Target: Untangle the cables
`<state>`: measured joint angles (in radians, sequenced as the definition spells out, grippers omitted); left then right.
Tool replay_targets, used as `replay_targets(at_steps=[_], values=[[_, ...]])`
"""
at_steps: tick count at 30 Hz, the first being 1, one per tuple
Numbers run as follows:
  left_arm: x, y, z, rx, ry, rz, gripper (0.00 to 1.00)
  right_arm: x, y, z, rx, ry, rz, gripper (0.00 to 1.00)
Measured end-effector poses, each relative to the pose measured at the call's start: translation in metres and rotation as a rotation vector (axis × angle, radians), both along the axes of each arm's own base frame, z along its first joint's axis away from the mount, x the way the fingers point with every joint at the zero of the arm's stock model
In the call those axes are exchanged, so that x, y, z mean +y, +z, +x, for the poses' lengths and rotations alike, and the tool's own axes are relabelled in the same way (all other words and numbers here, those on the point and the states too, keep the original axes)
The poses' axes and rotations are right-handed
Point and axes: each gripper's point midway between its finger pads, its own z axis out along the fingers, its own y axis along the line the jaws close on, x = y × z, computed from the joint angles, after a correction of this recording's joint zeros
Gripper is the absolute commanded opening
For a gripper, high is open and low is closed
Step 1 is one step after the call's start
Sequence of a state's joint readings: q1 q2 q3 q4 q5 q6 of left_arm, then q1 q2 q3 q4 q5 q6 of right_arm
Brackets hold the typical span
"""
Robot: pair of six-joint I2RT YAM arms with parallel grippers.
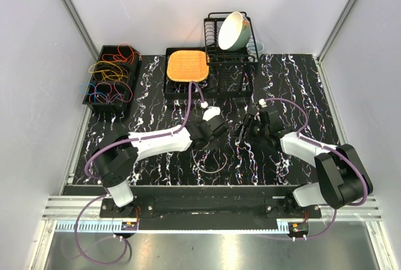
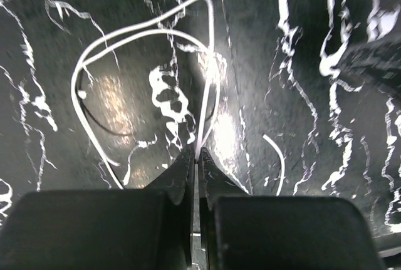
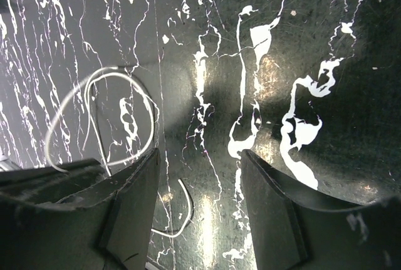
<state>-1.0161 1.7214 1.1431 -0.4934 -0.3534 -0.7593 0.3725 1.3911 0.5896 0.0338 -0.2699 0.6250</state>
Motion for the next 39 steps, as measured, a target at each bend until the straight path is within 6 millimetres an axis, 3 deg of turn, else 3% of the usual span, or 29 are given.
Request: replay_targets(at_steps=[3,6,10,14,19,25,31,36,39], values=[[0.004,0.013,0.009,-0.019,0.0,-0.002,0.0,0.001,0.0,-0.001,0.002,0.005,0.005,0.6],[0.018,0.043,0.019,-0.054,0.003,-0.012,0.0,0.001,0.001,-0.001,0.002,0.006,0.007,0.6],[0.052,0.118,0.051,-0.165,0.068,-0.088,0.0,0.001,0.001,-0.001,0.002,0.006,0.008,0.6],[0.102,0.203,0.092,-0.333,0.17,-0.155,0.0,0.001,0.001,-0.001,0.003,0.006,0.009,0.6],[0.167,0.27,0.132,-0.469,0.272,-0.124,0.0,0.0,0.001,0.001,0.001,0.002,0.01,0.6],[0.214,0.317,0.18,-0.56,0.334,-0.086,0.0,0.001,0.002,0.001,0.002,0.007,0.021,0.6],[0.252,0.347,0.233,-0.629,0.375,-0.056,0.0,0.001,0.003,0.001,0.003,0.01,0.029,0.6],[0.285,0.365,0.278,-0.704,0.415,-0.031,0.0,0.001,0.006,0.004,-0.01,0.012,0.045,0.6],[0.308,0.365,0.297,-0.73,0.448,-0.024,0.0,0.002,0.007,0.004,-0.012,0.017,0.053,0.6]])
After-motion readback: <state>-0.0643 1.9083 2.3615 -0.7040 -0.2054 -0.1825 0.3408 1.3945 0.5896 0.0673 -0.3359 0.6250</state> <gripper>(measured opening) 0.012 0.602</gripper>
